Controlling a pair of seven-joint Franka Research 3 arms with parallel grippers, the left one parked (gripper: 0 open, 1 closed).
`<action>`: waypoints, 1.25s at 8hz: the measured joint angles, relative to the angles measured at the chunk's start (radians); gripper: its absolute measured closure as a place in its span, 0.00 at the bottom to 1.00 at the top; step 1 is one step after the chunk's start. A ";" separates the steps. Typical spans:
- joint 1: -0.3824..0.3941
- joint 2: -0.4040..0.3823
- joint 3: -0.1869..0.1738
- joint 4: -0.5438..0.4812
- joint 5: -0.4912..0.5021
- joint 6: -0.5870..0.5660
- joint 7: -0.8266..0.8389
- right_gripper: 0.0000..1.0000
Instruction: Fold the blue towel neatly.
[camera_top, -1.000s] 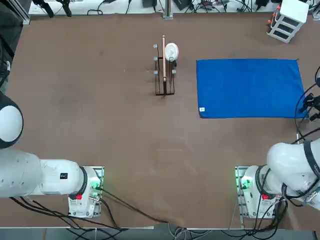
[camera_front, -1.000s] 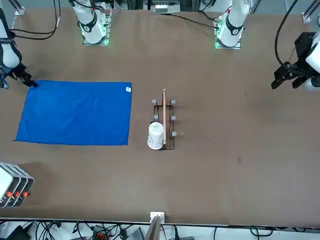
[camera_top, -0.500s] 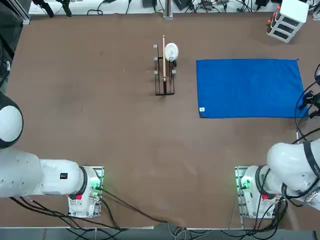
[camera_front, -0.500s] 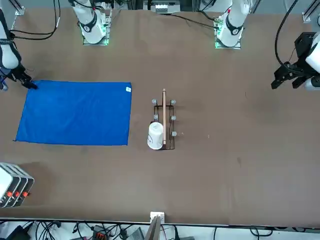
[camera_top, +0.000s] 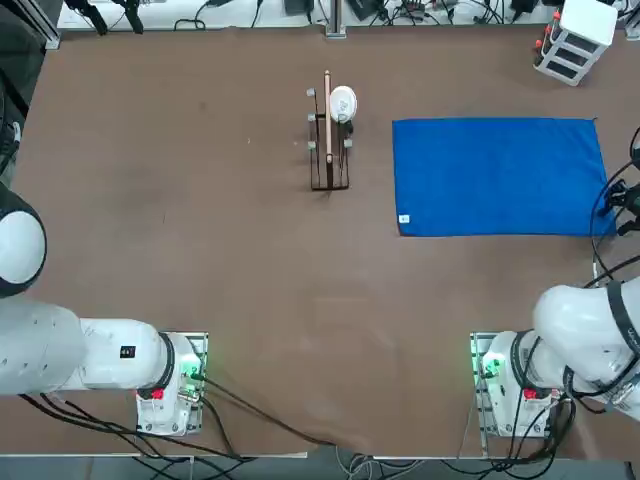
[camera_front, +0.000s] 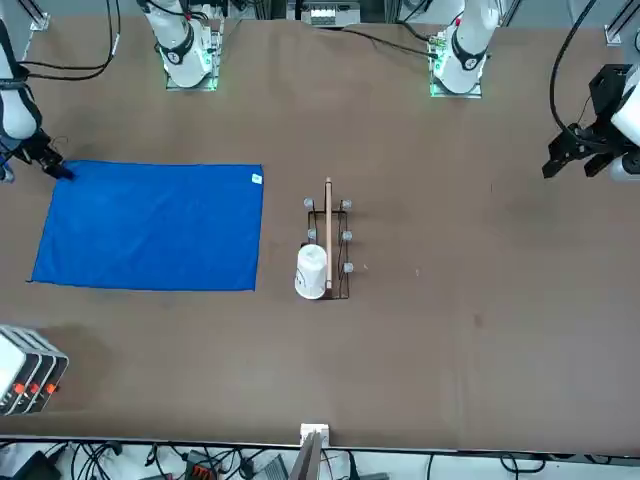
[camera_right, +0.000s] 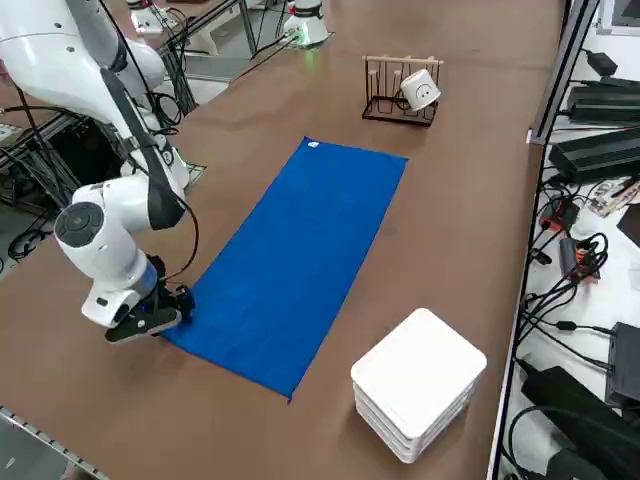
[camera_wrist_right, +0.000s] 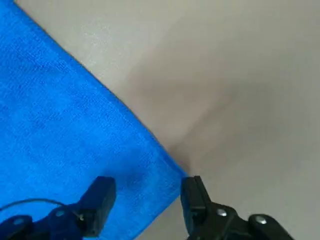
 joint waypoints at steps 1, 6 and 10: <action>0.000 0.005 0.000 0.003 0.007 0.000 -0.001 0.19; -0.021 0.018 0.000 0.007 0.012 0.000 -0.022 0.23; -0.022 0.014 0.020 0.014 0.012 -0.001 -0.028 0.54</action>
